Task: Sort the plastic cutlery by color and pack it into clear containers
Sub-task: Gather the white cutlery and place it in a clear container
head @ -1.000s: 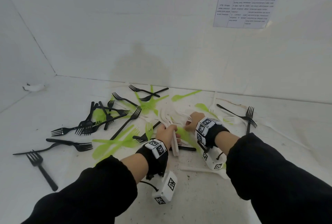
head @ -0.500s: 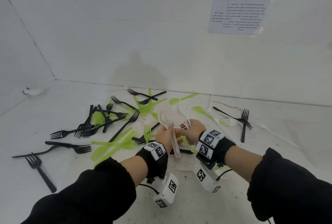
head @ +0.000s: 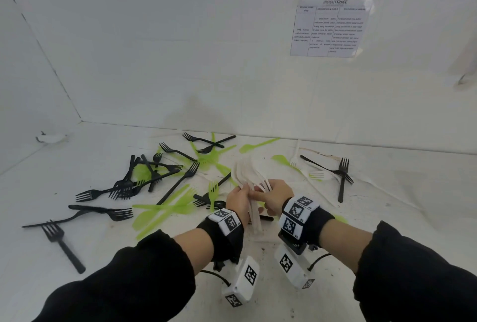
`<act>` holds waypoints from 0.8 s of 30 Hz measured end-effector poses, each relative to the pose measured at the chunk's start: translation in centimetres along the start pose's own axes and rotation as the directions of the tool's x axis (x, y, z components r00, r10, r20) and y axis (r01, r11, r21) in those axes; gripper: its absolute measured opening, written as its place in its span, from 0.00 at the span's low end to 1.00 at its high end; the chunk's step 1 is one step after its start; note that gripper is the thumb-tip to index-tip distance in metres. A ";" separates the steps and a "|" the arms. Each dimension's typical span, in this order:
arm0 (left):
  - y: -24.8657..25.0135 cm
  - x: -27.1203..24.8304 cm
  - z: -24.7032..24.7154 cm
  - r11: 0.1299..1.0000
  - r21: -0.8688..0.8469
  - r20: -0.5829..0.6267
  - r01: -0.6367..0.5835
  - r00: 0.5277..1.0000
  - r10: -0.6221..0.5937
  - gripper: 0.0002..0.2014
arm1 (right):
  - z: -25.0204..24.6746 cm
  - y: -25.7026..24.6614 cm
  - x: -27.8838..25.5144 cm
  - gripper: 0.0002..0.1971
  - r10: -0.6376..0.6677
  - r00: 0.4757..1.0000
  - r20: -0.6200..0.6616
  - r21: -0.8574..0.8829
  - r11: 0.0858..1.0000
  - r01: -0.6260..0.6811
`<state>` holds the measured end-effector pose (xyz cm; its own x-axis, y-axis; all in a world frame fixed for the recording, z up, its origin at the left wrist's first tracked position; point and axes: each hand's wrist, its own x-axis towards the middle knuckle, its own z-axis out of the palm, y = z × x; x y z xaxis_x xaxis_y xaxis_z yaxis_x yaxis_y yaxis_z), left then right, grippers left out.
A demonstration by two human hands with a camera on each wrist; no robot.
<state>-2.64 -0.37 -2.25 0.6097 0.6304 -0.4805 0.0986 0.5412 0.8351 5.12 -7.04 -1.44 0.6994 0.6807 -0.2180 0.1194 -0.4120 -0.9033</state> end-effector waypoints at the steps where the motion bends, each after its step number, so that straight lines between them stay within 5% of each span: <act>1: -0.1 -0.1 -0.1 1.000 0.000 0.002 0.012 1.000 -0.012 0.12 | -0.1 0.0 -0.2 0.14 -0.003 1.000 0.009 -0.006 1.000 0.003; 20: -2.3 -0.1 0.8 1.000 -0.017 -0.099 -0.012 0.995 0.011 0.20 | -1.0 1.1 -2.7 0.10 0.058 0.998 0.015 0.025 0.998 -0.059; 24: -2.6 -1.5 1.6 0.999 0.046 -0.007 -0.005 1.000 0.006 0.18 | -2.0 1.7 -3.6 0.13 0.045 0.998 0.039 -0.006 0.999 -0.045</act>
<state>-2.55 -3.62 -3.32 0.6047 0.6375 -0.4775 0.1311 0.5117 0.8491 4.22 -11.34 -1.49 0.6762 0.6845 -0.2723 0.0922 -0.4454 -0.8906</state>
